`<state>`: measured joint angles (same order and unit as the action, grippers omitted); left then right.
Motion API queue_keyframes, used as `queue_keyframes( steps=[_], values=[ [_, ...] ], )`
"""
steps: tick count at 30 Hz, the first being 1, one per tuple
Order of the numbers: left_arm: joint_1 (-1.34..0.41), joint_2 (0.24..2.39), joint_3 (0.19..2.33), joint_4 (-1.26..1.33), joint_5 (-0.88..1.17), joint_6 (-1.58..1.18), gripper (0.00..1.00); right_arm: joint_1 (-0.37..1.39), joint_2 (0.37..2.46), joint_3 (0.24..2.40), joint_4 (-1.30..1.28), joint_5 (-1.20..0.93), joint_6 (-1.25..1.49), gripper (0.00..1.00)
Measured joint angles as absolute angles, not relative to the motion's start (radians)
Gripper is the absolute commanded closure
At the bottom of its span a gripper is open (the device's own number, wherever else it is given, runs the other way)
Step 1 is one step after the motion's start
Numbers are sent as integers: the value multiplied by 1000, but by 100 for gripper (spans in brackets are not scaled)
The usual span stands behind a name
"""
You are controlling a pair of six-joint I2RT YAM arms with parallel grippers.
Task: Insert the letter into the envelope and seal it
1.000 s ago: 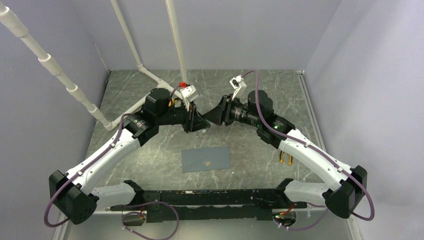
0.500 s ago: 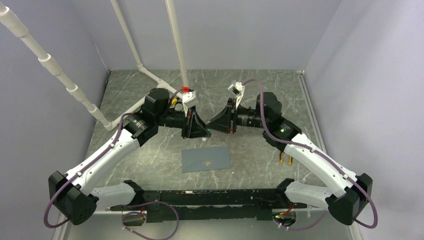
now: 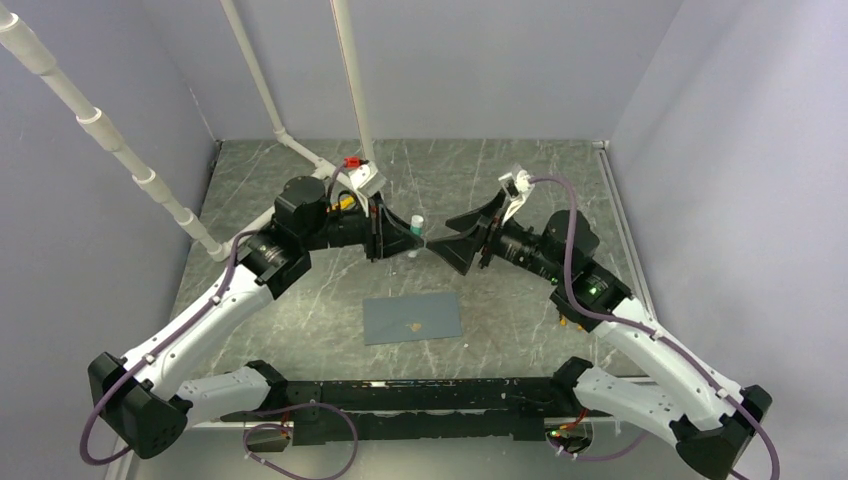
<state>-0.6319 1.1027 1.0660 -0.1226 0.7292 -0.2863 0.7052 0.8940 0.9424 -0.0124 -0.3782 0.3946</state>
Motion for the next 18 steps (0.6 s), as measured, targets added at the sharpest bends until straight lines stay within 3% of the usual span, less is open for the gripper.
queue_keyframes(
  steps=[8,18],
  values=[
    [-632,1104,1029,46,480,-543,98,878,971,898,-23,-81,384,27],
    [-631,1112,1029,47,429,-656,98,951,1114,1002,-49,153,316,33]
  ],
)
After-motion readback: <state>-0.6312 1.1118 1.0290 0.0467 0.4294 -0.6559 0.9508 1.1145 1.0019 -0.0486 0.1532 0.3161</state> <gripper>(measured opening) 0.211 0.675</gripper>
